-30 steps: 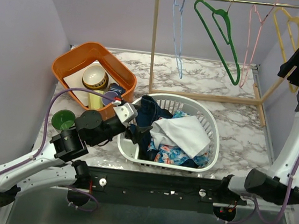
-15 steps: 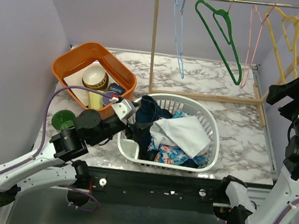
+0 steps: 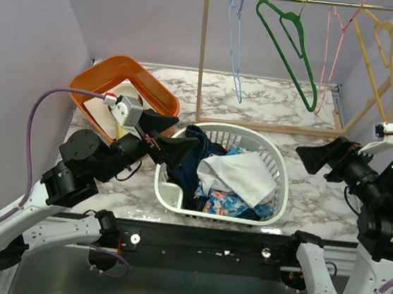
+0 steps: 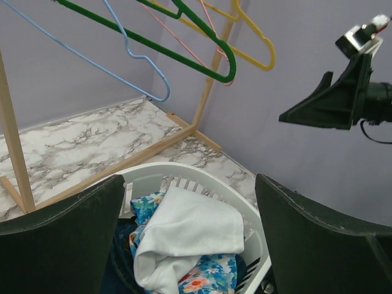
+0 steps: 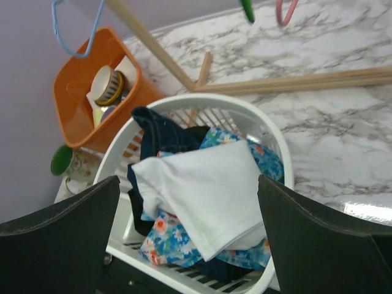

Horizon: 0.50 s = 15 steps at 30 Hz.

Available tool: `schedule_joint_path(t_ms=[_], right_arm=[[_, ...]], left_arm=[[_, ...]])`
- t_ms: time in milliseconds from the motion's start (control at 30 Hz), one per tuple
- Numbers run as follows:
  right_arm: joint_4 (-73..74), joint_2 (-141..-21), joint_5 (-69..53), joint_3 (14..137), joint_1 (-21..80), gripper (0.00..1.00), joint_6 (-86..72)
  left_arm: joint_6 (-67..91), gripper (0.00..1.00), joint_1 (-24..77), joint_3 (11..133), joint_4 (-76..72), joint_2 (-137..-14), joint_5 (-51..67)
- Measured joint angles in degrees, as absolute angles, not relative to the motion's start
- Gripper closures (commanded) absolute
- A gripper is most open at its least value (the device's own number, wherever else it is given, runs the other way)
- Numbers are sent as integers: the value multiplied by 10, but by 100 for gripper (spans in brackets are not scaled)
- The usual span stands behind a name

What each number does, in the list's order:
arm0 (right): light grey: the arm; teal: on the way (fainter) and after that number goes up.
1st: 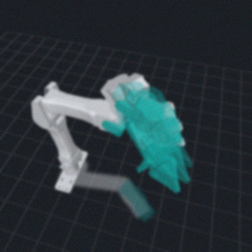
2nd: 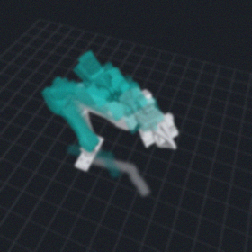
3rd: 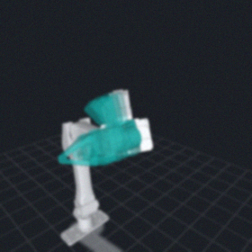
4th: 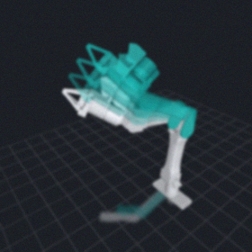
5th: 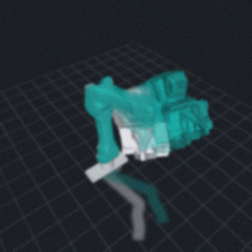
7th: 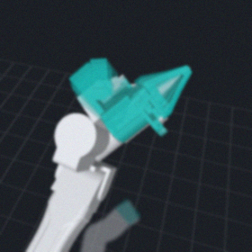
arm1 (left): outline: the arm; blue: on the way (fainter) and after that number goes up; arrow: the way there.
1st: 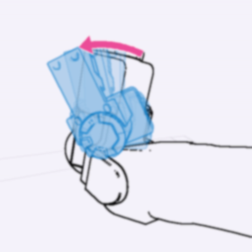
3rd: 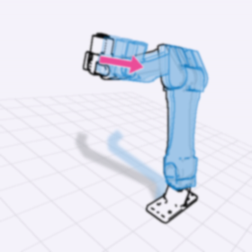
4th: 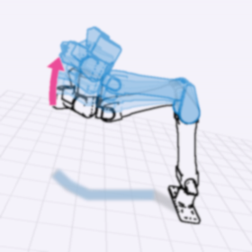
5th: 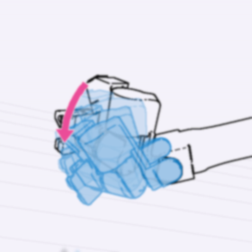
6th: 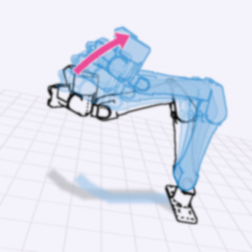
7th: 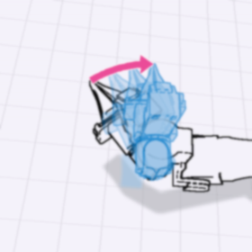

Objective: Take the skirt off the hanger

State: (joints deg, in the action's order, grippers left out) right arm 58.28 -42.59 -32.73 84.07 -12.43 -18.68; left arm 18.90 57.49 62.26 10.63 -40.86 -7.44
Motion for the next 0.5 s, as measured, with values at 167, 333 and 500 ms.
schedule_joint_path(t_ms=[167, 333, 500], right_arm=[[586, -369, -339, 779, -77, 0, -184], [572, -340, -359, 759, -42, 0, -194], [561, -324, -369, 747, -35, 0, -215]], left_arm=[[214, 1, 575, 644, 128, -427, -74], [227, 1, 575, 619, 130, -423, -73], [234, 1, 575, 595, 131, -406, -76]])
